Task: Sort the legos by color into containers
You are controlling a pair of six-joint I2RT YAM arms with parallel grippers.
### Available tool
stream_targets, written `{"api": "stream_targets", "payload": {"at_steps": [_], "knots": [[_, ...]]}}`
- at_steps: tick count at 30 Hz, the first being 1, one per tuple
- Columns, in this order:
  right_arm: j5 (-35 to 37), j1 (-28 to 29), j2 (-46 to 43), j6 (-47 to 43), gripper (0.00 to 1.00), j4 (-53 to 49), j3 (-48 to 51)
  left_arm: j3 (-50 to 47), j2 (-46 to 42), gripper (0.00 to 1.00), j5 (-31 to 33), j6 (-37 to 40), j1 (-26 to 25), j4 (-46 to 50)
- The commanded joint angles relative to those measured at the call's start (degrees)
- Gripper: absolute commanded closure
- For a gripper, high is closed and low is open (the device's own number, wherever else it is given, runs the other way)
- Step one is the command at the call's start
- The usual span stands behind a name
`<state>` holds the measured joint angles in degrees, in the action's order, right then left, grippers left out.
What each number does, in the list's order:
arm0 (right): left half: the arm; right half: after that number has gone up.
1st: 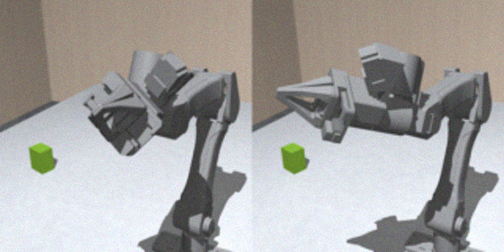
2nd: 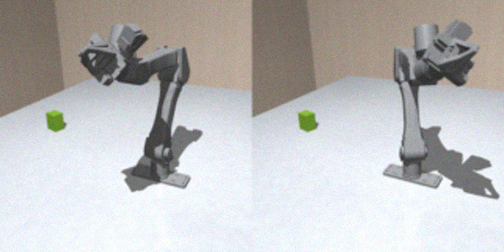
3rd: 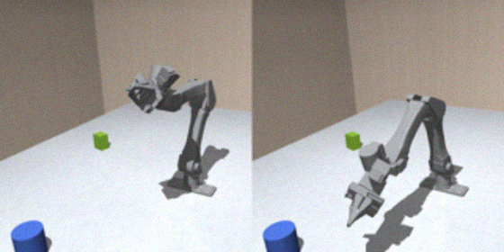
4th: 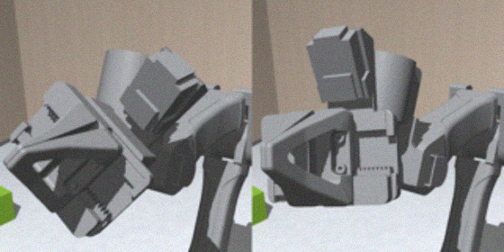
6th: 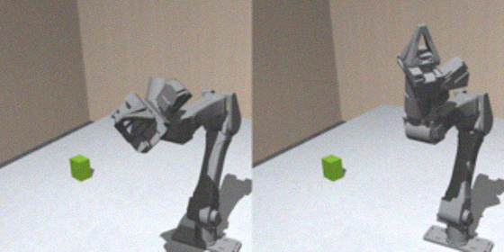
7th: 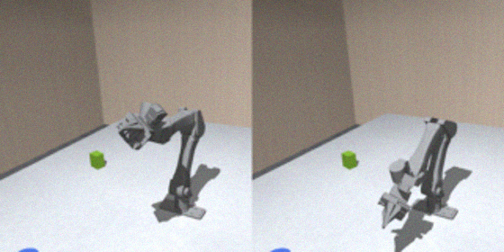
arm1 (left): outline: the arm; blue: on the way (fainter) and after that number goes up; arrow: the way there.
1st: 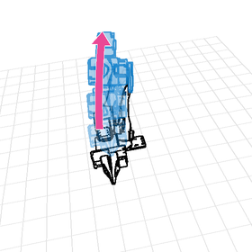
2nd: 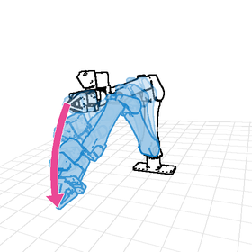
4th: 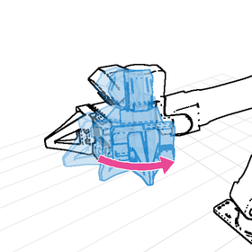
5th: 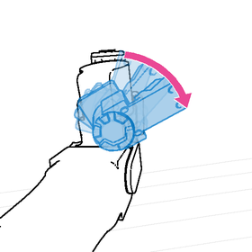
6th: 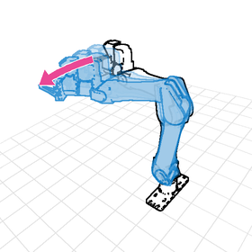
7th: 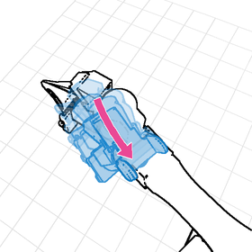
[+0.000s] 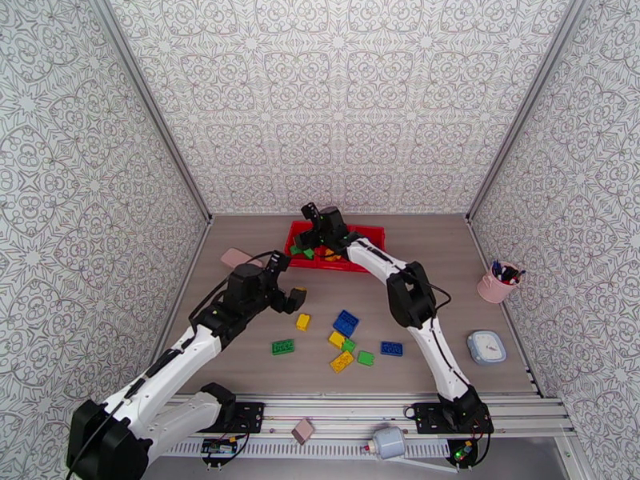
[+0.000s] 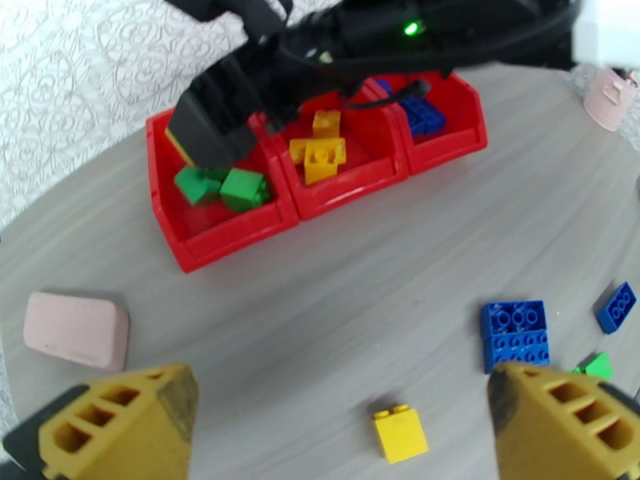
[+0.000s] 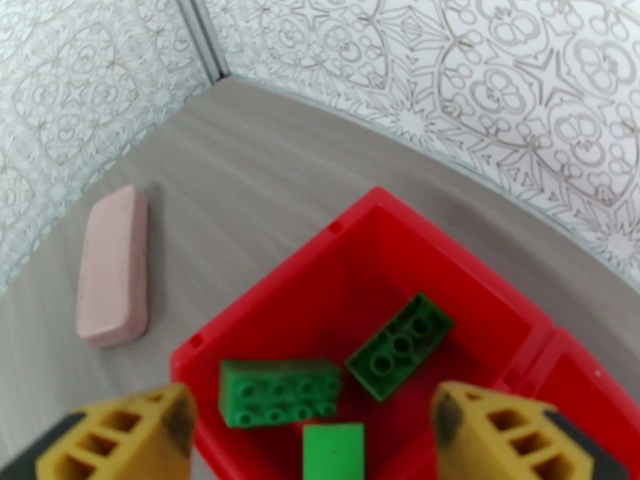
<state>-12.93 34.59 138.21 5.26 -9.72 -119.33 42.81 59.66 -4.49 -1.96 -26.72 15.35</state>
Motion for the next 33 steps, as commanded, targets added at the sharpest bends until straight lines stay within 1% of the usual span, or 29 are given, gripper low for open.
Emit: {"api": "stream_targets", "payload": {"at_steps": [1, 3, 5, 9, 12, 15, 21, 26, 33], "knots": [[-0.6, -0.4, -9.8, -1.6, 0.14, 7.1, 8.6, 3.4, 0.6, 0.0, 8.1, -11.2, -3.7, 7.5], [-0.6, -0.4, -15.4, -2.5, 0.11, 14.7, 18.0, 4.8, 1.2, 0.0, 11.6, -17.4, -6.2, 12.0], [-0.6, -0.3, -20.0, -3.8, 0.09, 19.3, 25.7, 5.8, 1.7, 0.0, 14.2, -23.7, -8.5, 16.2], [-1.3, -0.4, -28.1, -7.5, 0.06, 21.7, 36.8, 6.1, 2.7, 0.0, 16.5, -35.2, -12.4, 23.6], [-1.1, -0.3, -33.2, -9.5, 0.06, 21.2, 43.6, 5.2, 3.4, 0.0, 15.9, -42.9, -13.4, 28.9], [-1.8, -0.4, -37.2, -12.3, 0.05, 18.1, 48.5, 3.1, 3.9, 0.0, 14.3, -45.5, -13.8, 30.8], [-5.2, -0.3, -41.3, -15.8, 0.05, 12.8, 53.4, 0.7, 7.4, 0.0, 11.1, -45.8, -13.1, 29.5], [-5.0, -0.4, -41.6, -16.5, 0.04, 11.1, 53.8, -0.3, 11.3, 0.0, 8.4, -45.0, -12.0, 28.8], [-4.6, -0.3, -40.6, -15.9, 0.04, 11.1, 53.5, -2.6, 15.8, 0.0, 7.3, -48.6, -12.0, 28.0]]}}
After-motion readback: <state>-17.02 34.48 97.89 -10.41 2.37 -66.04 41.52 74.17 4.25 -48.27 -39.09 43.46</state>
